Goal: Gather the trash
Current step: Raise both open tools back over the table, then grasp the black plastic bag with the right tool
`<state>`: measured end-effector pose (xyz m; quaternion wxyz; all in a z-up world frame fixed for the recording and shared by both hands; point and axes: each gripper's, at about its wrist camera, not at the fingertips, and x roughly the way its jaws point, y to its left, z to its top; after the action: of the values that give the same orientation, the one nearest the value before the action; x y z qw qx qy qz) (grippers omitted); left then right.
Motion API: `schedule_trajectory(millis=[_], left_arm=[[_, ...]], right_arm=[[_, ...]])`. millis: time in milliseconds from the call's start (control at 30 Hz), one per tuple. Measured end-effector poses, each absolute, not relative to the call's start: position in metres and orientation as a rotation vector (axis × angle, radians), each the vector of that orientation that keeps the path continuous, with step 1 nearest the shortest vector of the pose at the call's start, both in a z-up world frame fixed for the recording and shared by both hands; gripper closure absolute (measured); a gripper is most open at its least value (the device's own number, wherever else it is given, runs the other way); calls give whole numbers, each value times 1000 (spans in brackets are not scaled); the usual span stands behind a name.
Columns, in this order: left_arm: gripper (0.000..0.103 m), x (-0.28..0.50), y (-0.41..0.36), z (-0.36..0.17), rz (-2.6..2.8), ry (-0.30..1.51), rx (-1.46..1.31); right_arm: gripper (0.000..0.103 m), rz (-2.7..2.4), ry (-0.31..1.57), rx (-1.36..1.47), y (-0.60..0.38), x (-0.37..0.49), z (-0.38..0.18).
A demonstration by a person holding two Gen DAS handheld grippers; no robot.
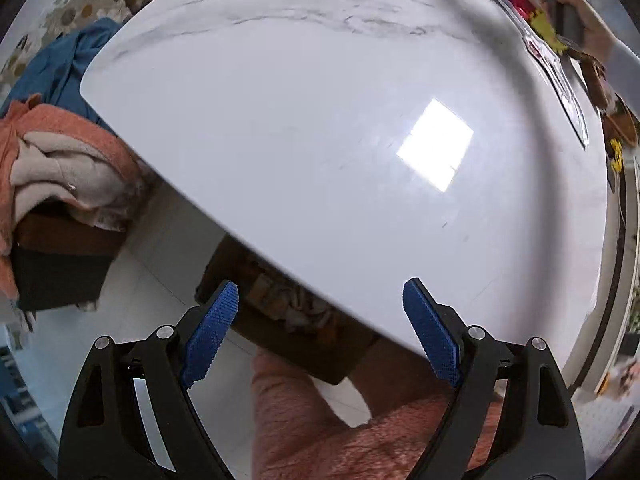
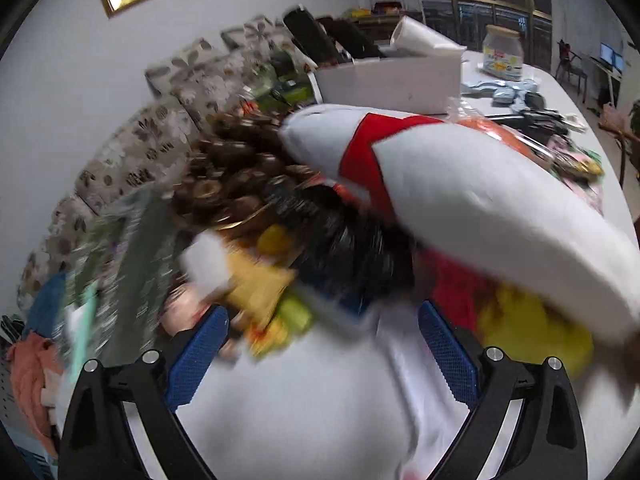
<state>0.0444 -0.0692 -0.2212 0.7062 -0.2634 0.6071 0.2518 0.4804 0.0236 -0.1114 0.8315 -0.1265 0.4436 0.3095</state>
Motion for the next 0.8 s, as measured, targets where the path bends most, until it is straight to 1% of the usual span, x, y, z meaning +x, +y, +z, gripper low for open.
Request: schedule_trajectory(millis=[33, 133, 167, 233, 367, 467, 567, 633, 700, 800], left_arm=[[20, 49, -70, -220, 564, 1348, -593], [20, 67, -71, -217, 562, 1346, -608], [20, 76, -70, -215, 557, 1348, -612], [20, 89, -73, -208, 533, 1334, -628], [20, 129, -66, -178, 444, 1239, -618], [21, 170, -47, -168, 428, 1183, -591], [21, 239, -17, -158, 476, 1091, -503], [21, 300, 2, -159, 547, 1083, -438], [21, 344, 13, -160, 515, 1073, -475], [20, 411, 24, -159, 446, 1077, -483]], right_arm=[[13, 641, 940, -291, 30, 490, -115], [41, 593, 970, -353, 46, 518, -129], [45, 612, 984, -335, 46, 523, -130], [50, 641, 993, -325, 42, 522, -128], [51, 789, 1013, -288, 10, 491, -115], [51, 879, 1032, -213, -39, 454, -101], [50, 912, 1035, -151, -93, 418, -89], [50, 912, 1051, -91, -130, 397, -82], [50, 902, 1065, -44, -160, 379, -78], [50, 876, 1052, -58, -184, 363, -71]])
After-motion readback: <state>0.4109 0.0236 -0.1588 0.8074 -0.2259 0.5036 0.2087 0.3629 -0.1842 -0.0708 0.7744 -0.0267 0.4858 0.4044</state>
